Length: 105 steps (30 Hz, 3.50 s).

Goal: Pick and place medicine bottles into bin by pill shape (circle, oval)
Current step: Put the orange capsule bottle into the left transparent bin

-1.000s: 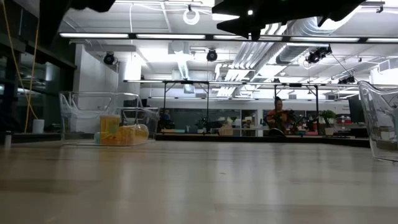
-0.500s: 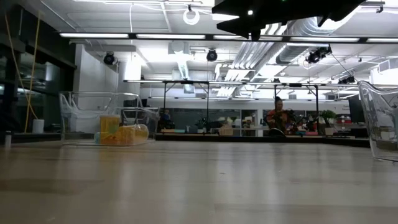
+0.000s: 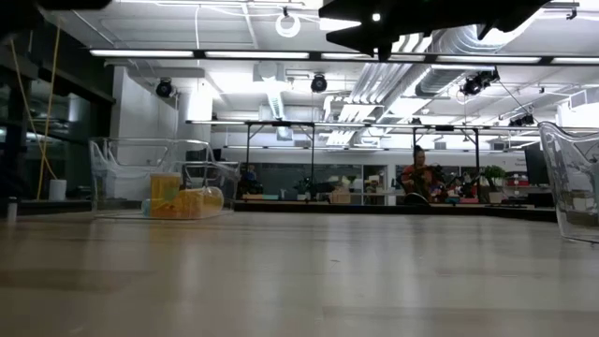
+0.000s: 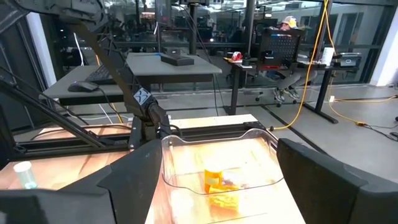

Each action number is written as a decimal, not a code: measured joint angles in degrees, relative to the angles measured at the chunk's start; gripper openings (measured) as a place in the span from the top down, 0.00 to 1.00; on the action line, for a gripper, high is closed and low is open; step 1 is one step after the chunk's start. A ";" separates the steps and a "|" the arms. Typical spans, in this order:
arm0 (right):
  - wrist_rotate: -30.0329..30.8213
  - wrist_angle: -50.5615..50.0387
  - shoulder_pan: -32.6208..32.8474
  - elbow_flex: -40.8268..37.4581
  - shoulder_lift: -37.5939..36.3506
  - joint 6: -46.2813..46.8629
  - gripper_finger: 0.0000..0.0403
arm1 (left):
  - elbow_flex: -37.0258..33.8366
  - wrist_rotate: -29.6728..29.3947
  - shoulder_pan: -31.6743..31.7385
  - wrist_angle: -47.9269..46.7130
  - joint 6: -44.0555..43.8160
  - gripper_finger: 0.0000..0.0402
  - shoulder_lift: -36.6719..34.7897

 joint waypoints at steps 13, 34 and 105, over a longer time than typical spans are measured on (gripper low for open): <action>0.00 0.53 0.00 0.00 0.00 -1.41 0.23 | 0.02 2.20 0.10 2.70 3.02 0.13 1.19; 0.00 0.29 0.00 -0.02 0.00 -2.59 0.23 | 0.00 5.24 1.40 4.15 -2.16 0.47 1.92; 0.00 -1.02 -0.01 -0.02 -0.02 -1.79 0.23 | -65.16 -49.11 12.36 79.32 -33.40 0.56 -51.98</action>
